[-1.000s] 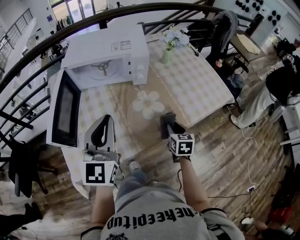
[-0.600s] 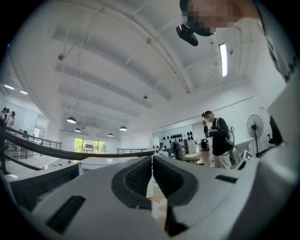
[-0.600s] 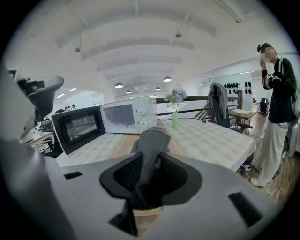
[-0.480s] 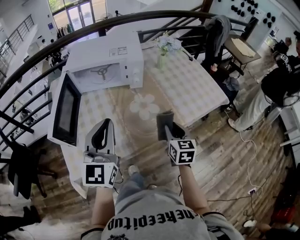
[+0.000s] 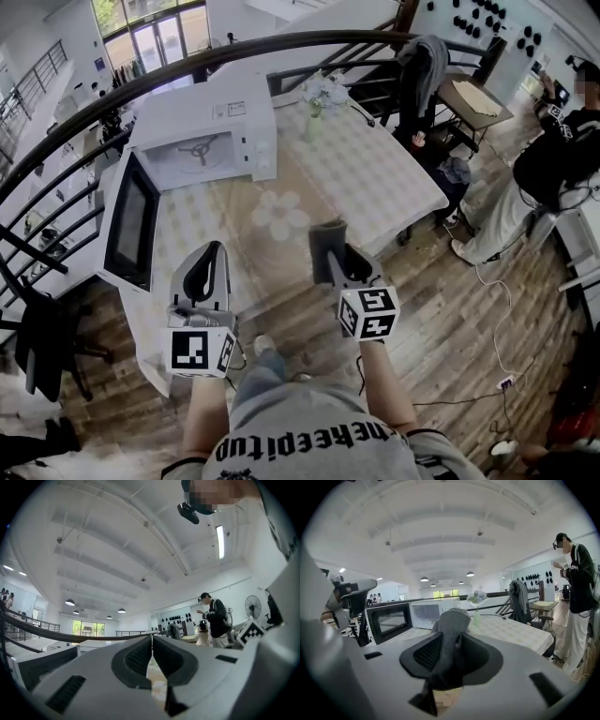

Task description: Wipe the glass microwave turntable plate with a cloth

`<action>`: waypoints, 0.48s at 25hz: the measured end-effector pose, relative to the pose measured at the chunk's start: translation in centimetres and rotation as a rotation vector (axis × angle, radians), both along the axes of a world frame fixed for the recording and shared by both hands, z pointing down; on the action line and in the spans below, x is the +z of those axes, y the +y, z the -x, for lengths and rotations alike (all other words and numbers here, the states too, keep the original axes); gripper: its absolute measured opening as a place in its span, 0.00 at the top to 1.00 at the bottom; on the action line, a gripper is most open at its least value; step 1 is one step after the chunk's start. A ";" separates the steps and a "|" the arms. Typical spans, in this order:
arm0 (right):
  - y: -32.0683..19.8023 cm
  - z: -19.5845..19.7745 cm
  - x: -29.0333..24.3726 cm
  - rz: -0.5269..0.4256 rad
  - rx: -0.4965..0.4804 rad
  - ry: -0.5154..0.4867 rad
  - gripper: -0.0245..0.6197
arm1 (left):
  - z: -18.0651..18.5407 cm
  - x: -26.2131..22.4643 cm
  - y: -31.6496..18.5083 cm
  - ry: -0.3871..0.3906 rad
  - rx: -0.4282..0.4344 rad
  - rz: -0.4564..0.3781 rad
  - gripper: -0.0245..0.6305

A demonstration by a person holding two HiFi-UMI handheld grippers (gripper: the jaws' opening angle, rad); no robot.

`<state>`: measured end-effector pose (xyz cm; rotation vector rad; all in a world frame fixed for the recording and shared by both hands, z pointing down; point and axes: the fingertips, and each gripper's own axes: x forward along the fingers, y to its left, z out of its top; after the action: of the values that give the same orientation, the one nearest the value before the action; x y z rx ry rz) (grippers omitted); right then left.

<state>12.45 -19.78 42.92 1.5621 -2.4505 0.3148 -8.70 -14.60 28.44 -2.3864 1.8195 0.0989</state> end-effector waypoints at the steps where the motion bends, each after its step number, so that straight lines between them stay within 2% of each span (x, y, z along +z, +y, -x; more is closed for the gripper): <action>1: 0.3 -0.1 -0.5 -0.011 -0.002 -0.002 0.77 | -0.2 -0.1 0.2 0.000 0.001 -0.002 0.95; 12: 3.2 -1.2 -6.0 -0.151 -0.009 -0.015 0.77 | -1.9 -1.3 2.3 -0.004 0.014 -0.025 0.95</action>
<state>13.66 -16.54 36.95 1.6123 -2.5443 0.1428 -6.81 -12.30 27.14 -2.3811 1.7888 0.1180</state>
